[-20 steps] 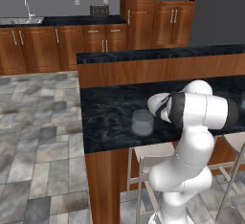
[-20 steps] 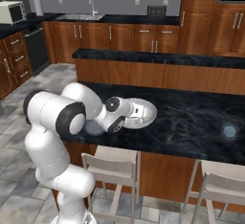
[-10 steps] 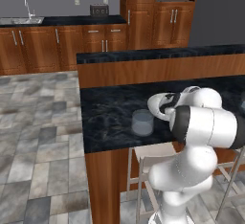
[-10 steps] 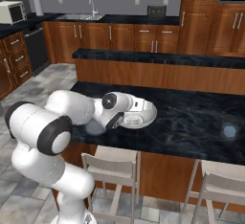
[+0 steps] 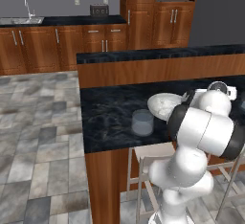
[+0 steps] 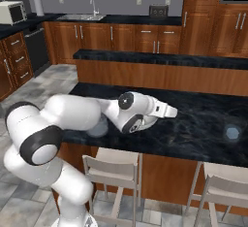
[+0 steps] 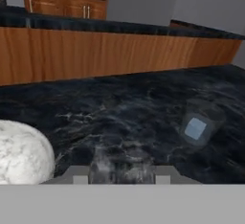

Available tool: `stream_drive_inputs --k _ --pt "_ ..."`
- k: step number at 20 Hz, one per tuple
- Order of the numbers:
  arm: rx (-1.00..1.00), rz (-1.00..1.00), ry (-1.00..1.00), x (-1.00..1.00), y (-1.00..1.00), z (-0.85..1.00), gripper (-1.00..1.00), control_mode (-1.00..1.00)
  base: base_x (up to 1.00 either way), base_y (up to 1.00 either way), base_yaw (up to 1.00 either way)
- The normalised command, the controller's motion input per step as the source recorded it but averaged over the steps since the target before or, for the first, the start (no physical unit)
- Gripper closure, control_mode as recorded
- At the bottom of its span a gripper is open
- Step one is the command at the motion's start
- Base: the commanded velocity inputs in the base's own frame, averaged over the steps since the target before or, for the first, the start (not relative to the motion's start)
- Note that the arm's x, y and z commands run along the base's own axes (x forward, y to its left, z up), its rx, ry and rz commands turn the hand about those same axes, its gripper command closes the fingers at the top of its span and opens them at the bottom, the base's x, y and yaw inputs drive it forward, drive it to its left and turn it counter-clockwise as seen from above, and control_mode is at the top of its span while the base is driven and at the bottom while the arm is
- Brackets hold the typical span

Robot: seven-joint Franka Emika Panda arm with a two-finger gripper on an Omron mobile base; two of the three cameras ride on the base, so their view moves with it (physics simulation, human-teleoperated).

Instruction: There are four ice cubes in the ice bowl. Place two ice cubes in each glass of water.

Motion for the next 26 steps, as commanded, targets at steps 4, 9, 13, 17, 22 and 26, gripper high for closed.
stream_drive_inputs --k 4,9,13,17,22,26 --pt "0.00 -0.47 0.01 -0.03 -0.34 -0.12 1.00 -1.00 0.00 0.00 0.00" --pt "0.00 -0.24 0.00 0.00 -0.17 0.08 1.00 -1.00 0.00 0.00 0.00" --pt "0.00 -0.12 0.00 0.07 -0.09 0.46 1.00 -1.00 0.00 0.00 0.00" --pt "0.00 -0.22 0.03 0.08 -0.21 0.36 1.00 -1.00 0.00 0.00 0.00" --pt "0.00 -0.21 0.05 0.01 -0.32 0.18 1.00 -1.00 0.00 0.00 0.00" --pt "0.00 -0.08 0.07 0.17 -0.06 0.01 1.00 -1.00 0.00 0.00 0.00"
